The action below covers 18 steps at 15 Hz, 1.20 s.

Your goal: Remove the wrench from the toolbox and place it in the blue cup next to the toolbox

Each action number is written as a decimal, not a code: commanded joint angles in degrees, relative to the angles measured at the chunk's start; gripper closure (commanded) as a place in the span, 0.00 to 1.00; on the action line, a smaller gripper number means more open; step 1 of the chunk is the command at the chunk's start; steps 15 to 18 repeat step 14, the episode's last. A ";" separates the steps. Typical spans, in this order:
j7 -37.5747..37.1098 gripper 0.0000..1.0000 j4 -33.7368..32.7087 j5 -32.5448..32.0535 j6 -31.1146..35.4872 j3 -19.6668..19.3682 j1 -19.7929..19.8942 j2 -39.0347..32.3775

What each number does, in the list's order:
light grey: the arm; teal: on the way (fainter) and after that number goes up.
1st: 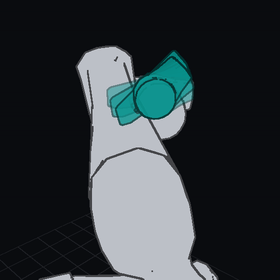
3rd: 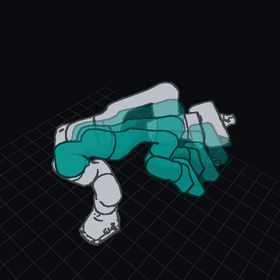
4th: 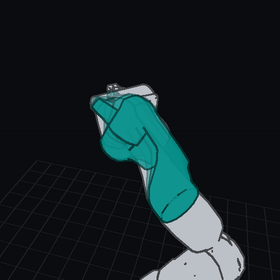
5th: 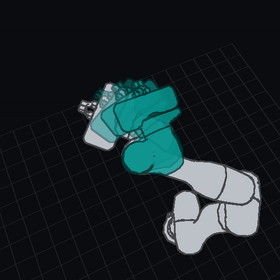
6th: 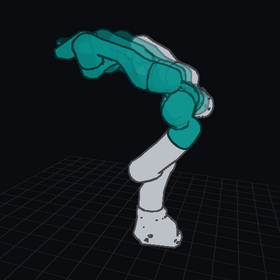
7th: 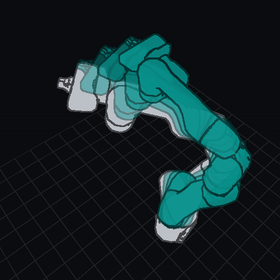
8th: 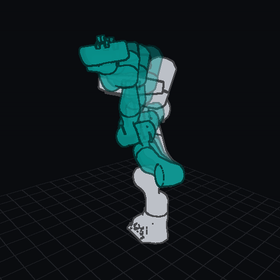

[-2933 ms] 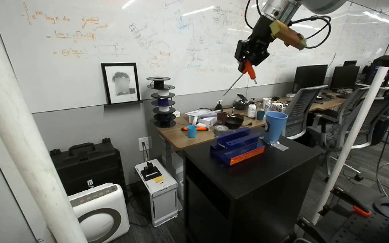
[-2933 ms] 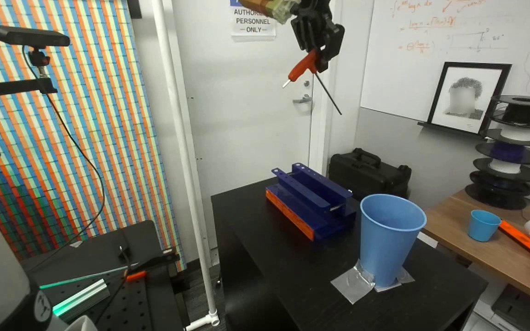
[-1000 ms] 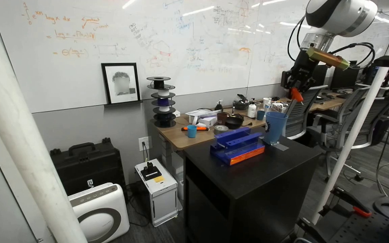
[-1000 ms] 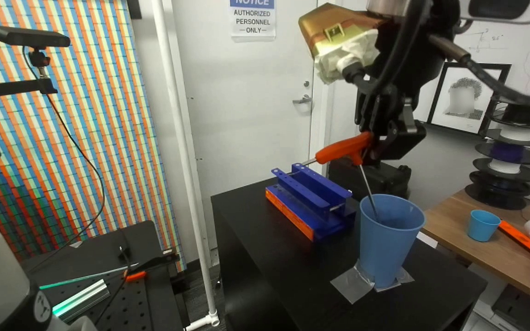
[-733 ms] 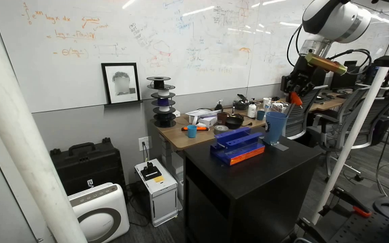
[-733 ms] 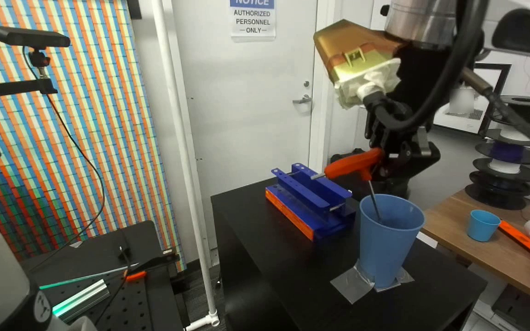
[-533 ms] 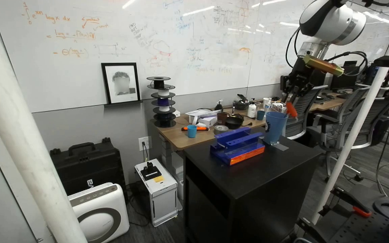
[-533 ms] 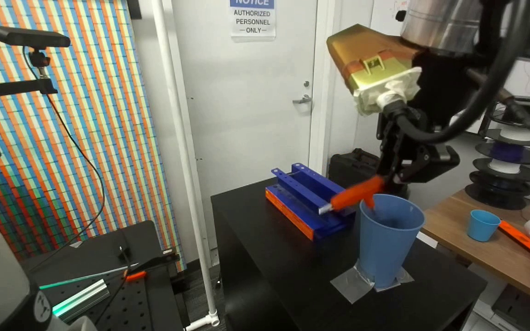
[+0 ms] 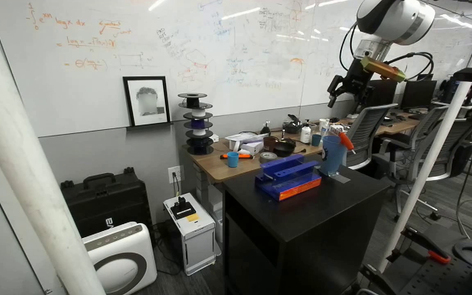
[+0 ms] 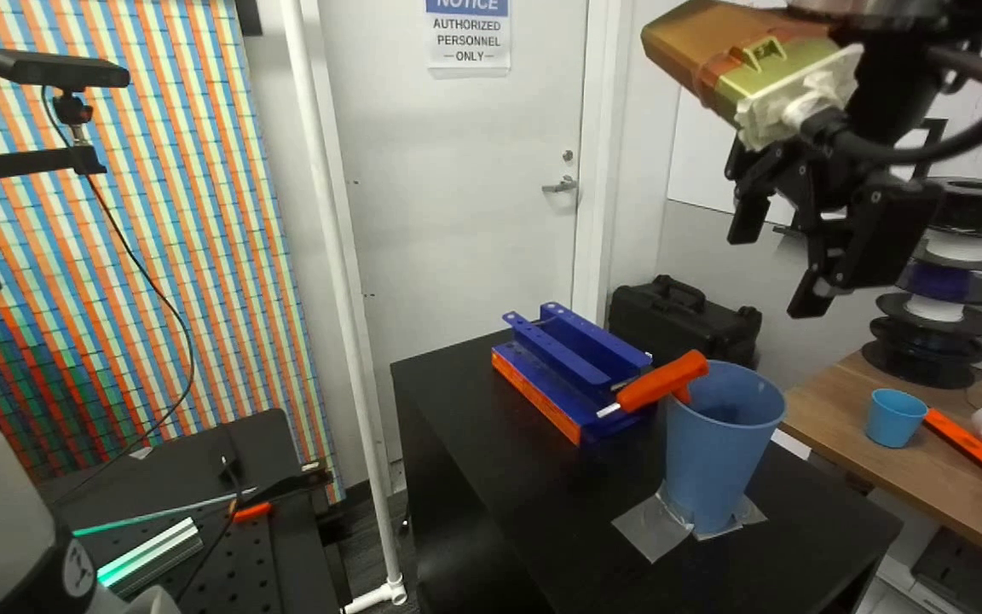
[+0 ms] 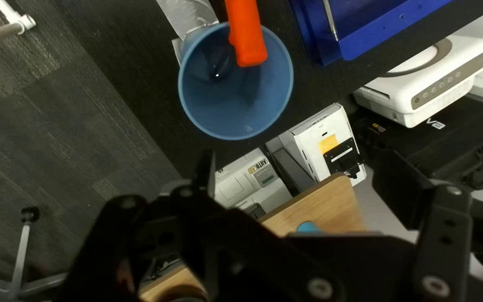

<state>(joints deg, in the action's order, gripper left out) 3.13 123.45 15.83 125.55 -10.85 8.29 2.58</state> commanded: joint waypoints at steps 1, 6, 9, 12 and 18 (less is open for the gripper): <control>1.01 0.00 1.04 -5.51 3.06 2.60 -1.28 4.29; 3.50 0.00 5.33 -8.97 8.78 6.25 -4.41 10.65; 5.63 0.00 8.44 -7.71 8.71 7.63 -7.03 13.86; 3.03 0.00 6.01 -8.82 7.07 7.25 -6.57 10.98; 3.05 0.00 5.95 -8.81 7.07 7.06 -6.42 10.51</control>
